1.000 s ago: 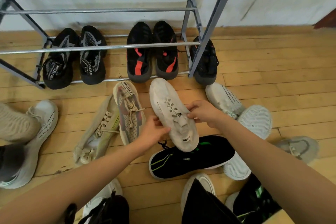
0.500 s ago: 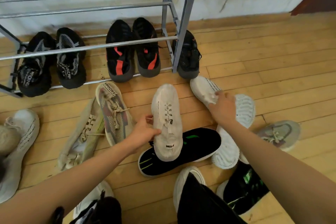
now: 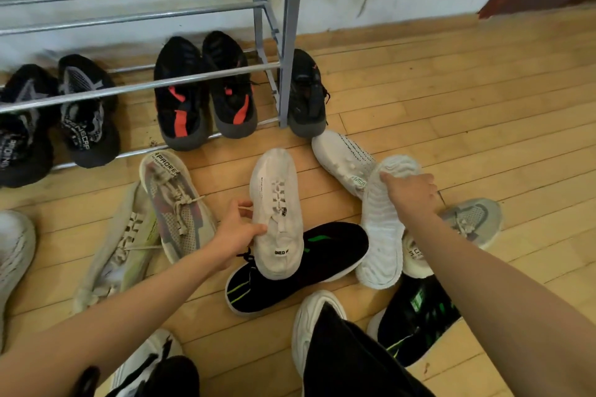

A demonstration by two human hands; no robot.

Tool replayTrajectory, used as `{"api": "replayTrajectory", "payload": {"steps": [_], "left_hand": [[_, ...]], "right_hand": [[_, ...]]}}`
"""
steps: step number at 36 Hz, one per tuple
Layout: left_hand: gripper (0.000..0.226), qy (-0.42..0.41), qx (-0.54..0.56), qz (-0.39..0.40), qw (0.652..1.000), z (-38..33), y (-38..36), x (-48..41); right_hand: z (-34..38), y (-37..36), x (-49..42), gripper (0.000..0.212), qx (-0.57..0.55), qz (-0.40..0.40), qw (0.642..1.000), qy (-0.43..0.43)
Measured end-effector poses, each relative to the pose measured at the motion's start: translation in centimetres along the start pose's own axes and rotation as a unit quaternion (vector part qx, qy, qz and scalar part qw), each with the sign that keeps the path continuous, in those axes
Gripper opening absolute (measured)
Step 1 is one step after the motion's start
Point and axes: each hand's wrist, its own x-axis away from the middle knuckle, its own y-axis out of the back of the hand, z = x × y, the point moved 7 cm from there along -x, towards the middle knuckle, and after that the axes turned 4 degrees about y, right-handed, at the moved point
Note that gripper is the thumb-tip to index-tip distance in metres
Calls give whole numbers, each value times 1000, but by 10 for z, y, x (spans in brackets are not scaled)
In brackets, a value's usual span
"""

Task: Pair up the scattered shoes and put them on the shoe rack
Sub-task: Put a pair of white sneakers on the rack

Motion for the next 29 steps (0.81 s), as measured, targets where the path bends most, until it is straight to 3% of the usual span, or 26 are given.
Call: {"api": "replayTrajectory", "payload": {"steps": [4,8,12,17,20,23,26,29], "left_hand": [[55,-10,2,-8,1000,1,1,4],[53,-15,13,-5,1000,0,0,7],[50,-15,22,-12,1000,2,5,10],[47,-30,45,-45,998,6,19,17],[47,-32,65,-78,994,11,30,20],[41,-21,68,-100,992,18,40,22],[39,0,83,-90,992,28,46,21],[40,7,78,-86,993,32,46,19]], "right_hand": [[35,-3,22,59,25,-11,993,118],[73,-18,54,32,71,28,962,263],[107,-34,94,31,185,15,898,398],[150,-57,134,45,269,6,841,470],[160,-85,144,65,294,119,831,457],[148,-102,147,27,297,242,821,424],[128,-99,129,10,304,212,833,411],[103,-96,107,27,345,200,840,368]]}}
